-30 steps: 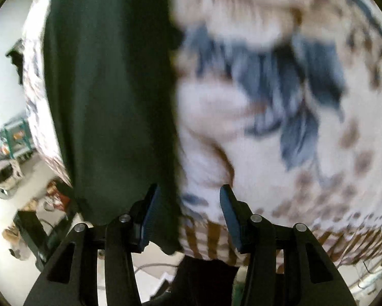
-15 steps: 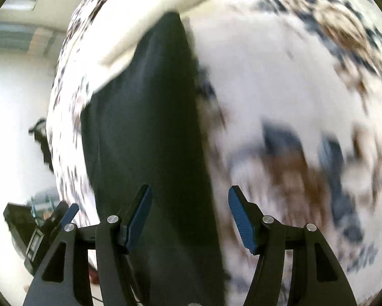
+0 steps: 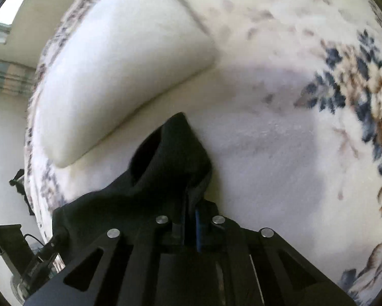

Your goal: Fold small clothes

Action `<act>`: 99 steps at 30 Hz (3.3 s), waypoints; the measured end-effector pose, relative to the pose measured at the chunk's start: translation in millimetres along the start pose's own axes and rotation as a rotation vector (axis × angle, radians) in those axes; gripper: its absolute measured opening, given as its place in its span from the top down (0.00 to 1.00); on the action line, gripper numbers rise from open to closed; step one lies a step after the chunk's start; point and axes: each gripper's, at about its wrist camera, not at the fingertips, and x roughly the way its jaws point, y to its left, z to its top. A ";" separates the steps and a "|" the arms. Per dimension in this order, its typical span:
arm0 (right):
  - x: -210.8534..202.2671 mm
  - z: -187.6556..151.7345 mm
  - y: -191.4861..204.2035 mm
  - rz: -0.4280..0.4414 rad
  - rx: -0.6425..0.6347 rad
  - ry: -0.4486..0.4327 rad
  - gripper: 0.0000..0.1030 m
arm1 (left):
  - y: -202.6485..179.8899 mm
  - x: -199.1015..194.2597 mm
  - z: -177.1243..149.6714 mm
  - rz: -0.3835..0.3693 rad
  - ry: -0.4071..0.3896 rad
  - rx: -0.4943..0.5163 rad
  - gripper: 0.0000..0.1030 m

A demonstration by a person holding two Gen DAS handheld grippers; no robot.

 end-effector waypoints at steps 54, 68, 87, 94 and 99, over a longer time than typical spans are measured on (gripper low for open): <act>-36.7 -543.8 -156.2 0.111 0.054 0.443 0.94 | 24.4 -148.1 -480.4 0.156 0.107 -0.171 0.95; -26.5 -571.9 -94.9 0.033 -0.077 0.487 0.73 | 61.2 -179.7 -486.6 0.075 0.084 -0.243 0.41; -12.7 -598.2 -103.9 0.291 0.184 0.464 0.92 | 25.6 -147.3 -476.9 -0.029 0.157 -0.182 0.90; -69.2 -573.9 -52.0 0.417 0.123 0.382 0.93 | -34.9 -188.1 -429.0 -0.073 0.009 -0.110 0.90; -112.4 -505.3 -8.2 0.497 0.141 0.238 0.93 | -63.1 -197.7 -349.9 -0.124 -0.115 -0.079 0.90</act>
